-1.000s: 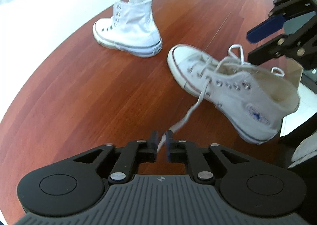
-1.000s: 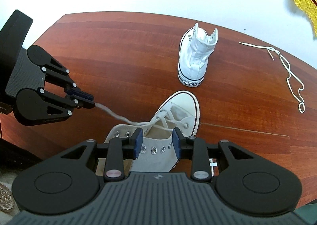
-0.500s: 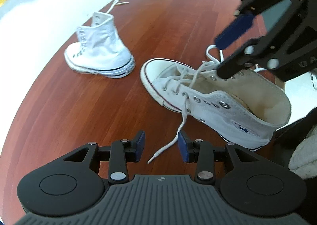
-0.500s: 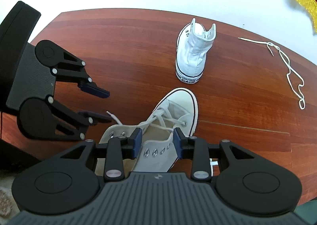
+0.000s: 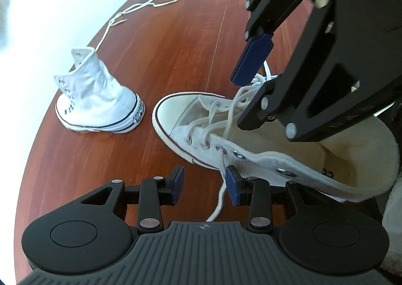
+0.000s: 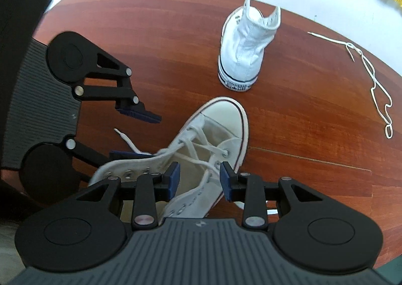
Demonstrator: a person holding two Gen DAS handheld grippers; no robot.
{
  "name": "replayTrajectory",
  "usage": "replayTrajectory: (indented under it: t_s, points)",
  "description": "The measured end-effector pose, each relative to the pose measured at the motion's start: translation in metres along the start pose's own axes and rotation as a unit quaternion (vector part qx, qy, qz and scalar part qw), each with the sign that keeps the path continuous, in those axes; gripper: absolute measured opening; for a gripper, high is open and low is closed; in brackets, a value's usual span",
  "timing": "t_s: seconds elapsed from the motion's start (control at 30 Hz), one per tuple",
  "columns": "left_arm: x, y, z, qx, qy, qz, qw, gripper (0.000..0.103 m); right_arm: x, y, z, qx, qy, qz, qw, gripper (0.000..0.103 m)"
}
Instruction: Lace up shoes with both hands
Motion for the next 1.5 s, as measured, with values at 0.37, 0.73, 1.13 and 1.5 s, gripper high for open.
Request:
replayTrajectory:
  t_s: [0.37,0.73,1.13,1.5]
  points:
    - [-0.006,0.006,-0.009,0.024,0.016,-0.003,0.9996,0.003,-0.030,-0.018,-0.003,0.015,0.022,0.031,0.999,0.033]
    - [-0.001,-0.021,0.015,0.117,0.068,0.034,0.9902,0.002,-0.030,-0.021,-0.005,0.014,0.019,0.024,0.999,0.035]
    - [0.027,-0.064,0.045,0.176,0.079,0.047,0.9801,0.001,-0.026,-0.015,0.000,0.013,0.002,0.014,1.000,0.037]
    - [0.022,-0.027,0.015,0.064,0.037,0.011,0.9972,0.030,-0.016,-0.012,0.000,0.018,-0.001,0.009,1.000,0.038]
Point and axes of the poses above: each gripper's, at about its wrist camera, not at the fingertips, and x roughly against the way its jaws point, z to its left, y to its top, the point moved 6 cm from there along -x, roughly the way its jaws point, and after that the axes turned 4 degrees about -y, right-handed, at the moved point
